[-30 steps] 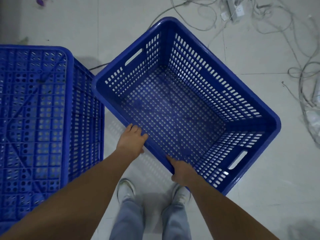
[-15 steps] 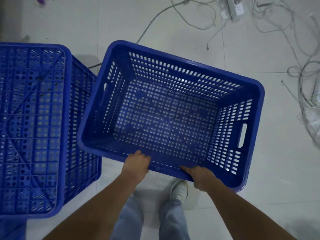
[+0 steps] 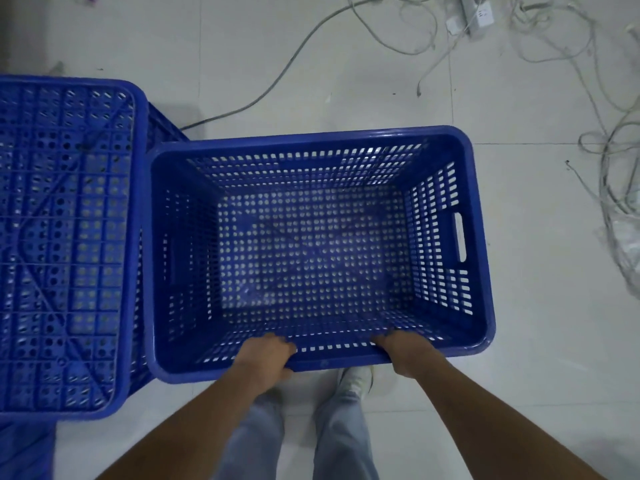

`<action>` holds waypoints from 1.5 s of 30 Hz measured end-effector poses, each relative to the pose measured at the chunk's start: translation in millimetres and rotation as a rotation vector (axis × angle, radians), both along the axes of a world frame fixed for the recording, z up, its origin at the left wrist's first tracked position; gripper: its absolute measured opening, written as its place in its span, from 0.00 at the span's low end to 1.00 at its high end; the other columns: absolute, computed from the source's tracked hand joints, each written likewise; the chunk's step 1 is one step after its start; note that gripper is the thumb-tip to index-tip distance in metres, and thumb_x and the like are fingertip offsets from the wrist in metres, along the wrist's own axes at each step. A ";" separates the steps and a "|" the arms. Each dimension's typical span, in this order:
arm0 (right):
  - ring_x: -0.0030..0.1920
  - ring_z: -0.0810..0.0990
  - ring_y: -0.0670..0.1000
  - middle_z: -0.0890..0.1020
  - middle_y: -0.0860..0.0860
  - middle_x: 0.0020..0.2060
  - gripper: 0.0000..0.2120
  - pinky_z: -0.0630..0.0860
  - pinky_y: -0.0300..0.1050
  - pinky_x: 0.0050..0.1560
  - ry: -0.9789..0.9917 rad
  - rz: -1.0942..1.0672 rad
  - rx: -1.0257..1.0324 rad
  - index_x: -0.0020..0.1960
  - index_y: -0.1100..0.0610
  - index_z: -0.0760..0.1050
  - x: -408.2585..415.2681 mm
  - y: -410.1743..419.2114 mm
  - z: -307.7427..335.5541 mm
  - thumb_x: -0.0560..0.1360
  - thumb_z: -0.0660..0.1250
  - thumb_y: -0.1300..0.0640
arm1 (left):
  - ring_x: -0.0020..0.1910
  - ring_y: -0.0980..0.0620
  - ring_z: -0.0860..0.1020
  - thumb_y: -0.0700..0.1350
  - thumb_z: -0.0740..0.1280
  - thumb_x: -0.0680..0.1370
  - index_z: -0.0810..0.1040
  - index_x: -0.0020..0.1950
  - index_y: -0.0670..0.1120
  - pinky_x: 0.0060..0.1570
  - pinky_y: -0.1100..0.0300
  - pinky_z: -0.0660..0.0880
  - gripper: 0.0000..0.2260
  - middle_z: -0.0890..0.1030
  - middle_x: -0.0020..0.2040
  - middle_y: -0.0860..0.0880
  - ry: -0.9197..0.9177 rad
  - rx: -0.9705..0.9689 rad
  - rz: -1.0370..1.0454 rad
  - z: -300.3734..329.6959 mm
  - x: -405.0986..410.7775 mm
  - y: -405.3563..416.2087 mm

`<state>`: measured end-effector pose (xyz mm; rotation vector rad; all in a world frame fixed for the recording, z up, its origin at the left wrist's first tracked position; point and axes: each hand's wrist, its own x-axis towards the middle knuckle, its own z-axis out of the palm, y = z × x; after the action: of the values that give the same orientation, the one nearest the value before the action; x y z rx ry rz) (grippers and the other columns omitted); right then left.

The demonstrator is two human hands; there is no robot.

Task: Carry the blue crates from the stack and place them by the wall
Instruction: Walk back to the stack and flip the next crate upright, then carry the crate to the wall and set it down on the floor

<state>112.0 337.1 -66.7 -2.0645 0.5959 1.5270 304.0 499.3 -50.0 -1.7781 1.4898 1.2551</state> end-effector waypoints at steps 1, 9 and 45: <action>0.64 0.73 0.57 0.73 0.54 0.65 0.28 0.73 0.50 0.62 -0.003 -0.048 0.023 0.74 0.50 0.61 -0.3 -1.3 1.3 0.75 0.64 0.59 | 0.63 0.48 0.73 0.54 0.59 0.79 0.72 0.66 0.48 0.54 0.54 0.72 0.18 0.76 0.62 0.48 -0.007 0.001 0.052 2.3 6.3 3.4; 0.46 0.79 0.58 0.79 0.58 0.52 0.10 0.76 0.50 0.46 -0.428 -0.821 -0.443 0.51 0.60 0.77 7.0 -70.5 23.1 0.77 0.60 0.56 | 0.65 0.40 0.69 0.49 0.67 0.76 0.66 0.69 0.39 0.59 0.45 0.72 0.25 0.69 0.67 0.40 -0.483 -0.304 0.824 11.3 112.0 28.5; 0.27 0.71 0.53 0.74 0.56 0.27 0.11 0.71 0.43 0.32 -0.297 -1.394 -0.758 0.49 0.68 0.74 -35.0 -183.8 195.2 0.72 0.70 0.61 | 0.15 0.52 0.66 0.40 0.59 0.82 0.66 0.37 0.43 0.19 0.63 0.66 0.13 0.65 0.31 0.43 0.082 -0.241 1.586 187.9 220.6 -36.9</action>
<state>77.0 153.4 128.5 -1.4560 2.0797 0.1509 524.5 462.4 137.9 -3.1955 -0.0934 1.7331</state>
